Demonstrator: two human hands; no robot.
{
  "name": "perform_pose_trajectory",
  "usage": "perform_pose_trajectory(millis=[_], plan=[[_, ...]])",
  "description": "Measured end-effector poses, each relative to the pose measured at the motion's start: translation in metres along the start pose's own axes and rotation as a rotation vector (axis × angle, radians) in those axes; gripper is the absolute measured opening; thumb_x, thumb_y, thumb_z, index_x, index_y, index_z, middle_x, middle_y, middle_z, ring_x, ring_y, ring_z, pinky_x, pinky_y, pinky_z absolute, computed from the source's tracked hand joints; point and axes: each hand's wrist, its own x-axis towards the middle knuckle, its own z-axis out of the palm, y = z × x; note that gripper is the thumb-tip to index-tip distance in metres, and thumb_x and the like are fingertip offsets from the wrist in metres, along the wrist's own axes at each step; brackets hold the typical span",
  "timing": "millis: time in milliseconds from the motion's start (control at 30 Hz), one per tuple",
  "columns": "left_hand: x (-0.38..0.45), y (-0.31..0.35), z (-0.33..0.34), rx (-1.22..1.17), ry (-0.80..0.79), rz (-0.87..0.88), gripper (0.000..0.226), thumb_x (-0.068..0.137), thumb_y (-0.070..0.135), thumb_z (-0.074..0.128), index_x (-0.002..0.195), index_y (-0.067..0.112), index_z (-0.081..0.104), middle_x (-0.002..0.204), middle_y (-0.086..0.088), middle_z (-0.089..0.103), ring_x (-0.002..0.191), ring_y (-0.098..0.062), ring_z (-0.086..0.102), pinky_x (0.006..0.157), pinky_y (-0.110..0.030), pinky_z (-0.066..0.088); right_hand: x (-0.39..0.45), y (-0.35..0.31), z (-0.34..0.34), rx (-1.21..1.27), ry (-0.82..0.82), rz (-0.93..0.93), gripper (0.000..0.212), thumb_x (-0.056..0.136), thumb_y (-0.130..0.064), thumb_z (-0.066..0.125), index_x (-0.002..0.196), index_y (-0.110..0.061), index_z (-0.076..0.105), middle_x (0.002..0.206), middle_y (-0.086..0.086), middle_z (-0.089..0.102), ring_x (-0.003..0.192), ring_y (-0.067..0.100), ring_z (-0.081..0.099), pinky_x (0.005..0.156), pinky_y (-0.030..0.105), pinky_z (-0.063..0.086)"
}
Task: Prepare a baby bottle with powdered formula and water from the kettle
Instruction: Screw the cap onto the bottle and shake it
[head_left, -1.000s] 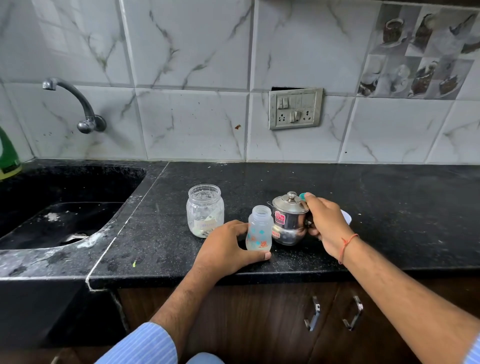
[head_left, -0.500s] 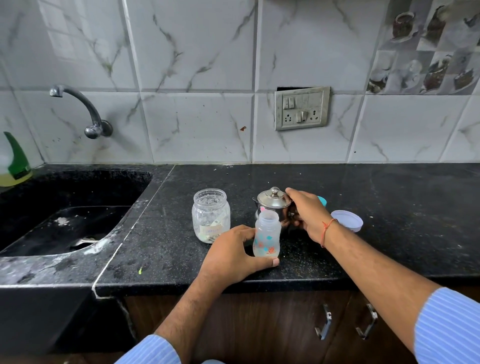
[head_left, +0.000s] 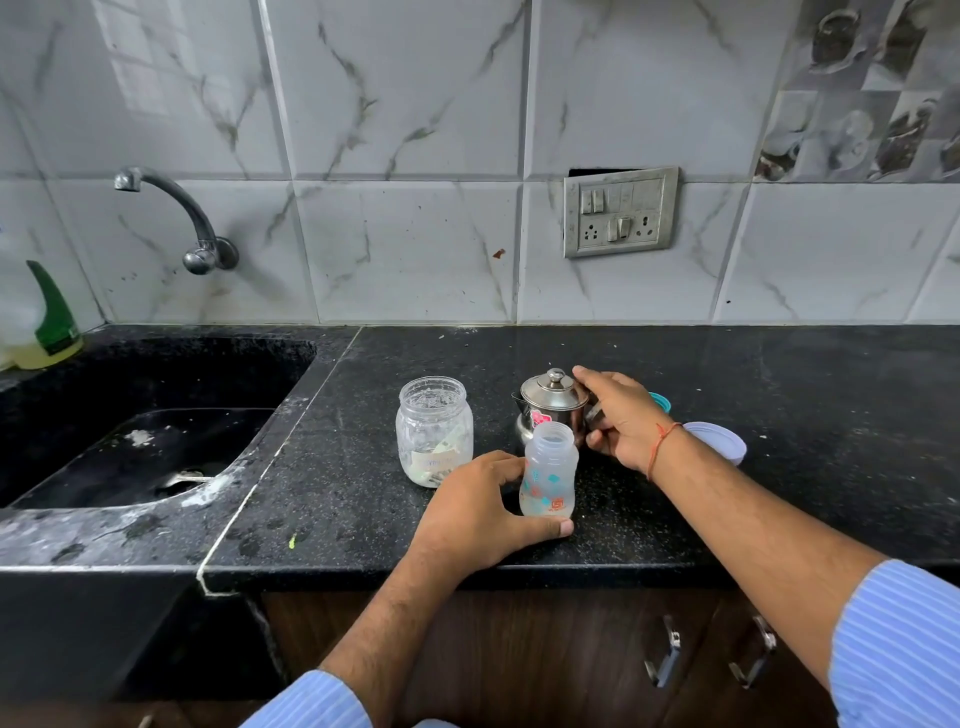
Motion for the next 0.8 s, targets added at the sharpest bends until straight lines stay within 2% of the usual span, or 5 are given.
perform_pose_trajectory(millis=[233, 433, 500, 633, 800], plan=[[0.000, -0.001, 0.001, -0.008, -0.001, 0.005, 0.072, 0.063, 0.084, 0.083, 0.121, 0.041, 0.081, 0.115, 0.027, 0.070, 0.107, 0.007, 0.066, 0.097, -0.028, 0.058, -0.031, 0.000, -0.010, -0.154, 0.057, -0.353, 0.013, 0.100, -0.041, 0.070, 0.110, -0.034, 0.064, 0.115, -0.005, 0.068, 0.078, 0.012, 0.061, 0.043, 0.029, 0.055], [0.002, -0.005, 0.003, -0.005, -0.011, -0.003, 0.074, 0.062, 0.085, 0.081, 0.123, 0.042, 0.080, 0.117, 0.028, 0.069, 0.109, 0.006, 0.066, 0.098, -0.027, 0.057, -0.039, -0.024, -0.065, -0.637, 0.327, -0.792, 0.008, 0.096, -0.041, 0.071, 0.097, -0.033, 0.069, 0.090, -0.016, 0.074, 0.088, 0.014, 0.072, 0.065, 0.030, 0.056], [0.003, -0.005, 0.004, -0.013, -0.010, -0.002, 0.073, 0.062, 0.086, 0.081, 0.121, 0.044, 0.080, 0.117, 0.029, 0.069, 0.109, 0.007, 0.065, 0.097, -0.025, 0.056, -0.032, -0.029, -0.087, -0.854, 0.314, -0.751, 0.018, 0.094, -0.047, 0.072, 0.105, -0.034, 0.069, 0.097, -0.018, 0.072, 0.095, 0.015, 0.071, 0.072, 0.028, 0.052], [0.003, -0.005, 0.004, -0.004, 0.008, 0.003, 0.066, 0.062, 0.086, 0.081, 0.115, 0.048, 0.079, 0.111, 0.028, 0.069, 0.104, 0.009, 0.064, 0.087, -0.018, 0.051, -0.018, -0.027, -0.110, -1.281, 0.205, -0.459, 0.077, 0.078, -0.079, 0.071, 0.142, -0.037, 0.059, 0.144, -0.011, 0.061, 0.136, 0.025, 0.055, 0.106, 0.052, 0.046], [0.002, -0.004, 0.004, -0.007, 0.004, -0.002, 0.066, 0.062, 0.084, 0.083, 0.118, 0.048, 0.079, 0.114, 0.028, 0.069, 0.106, 0.011, 0.063, 0.088, -0.017, 0.051, -0.008, -0.010, -0.106, -1.388, 0.203, -0.333, 0.098, 0.064, -0.099, 0.060, 0.146, -0.046, 0.053, 0.154, -0.011, 0.057, 0.142, 0.025, 0.049, 0.090, 0.050, 0.027]])
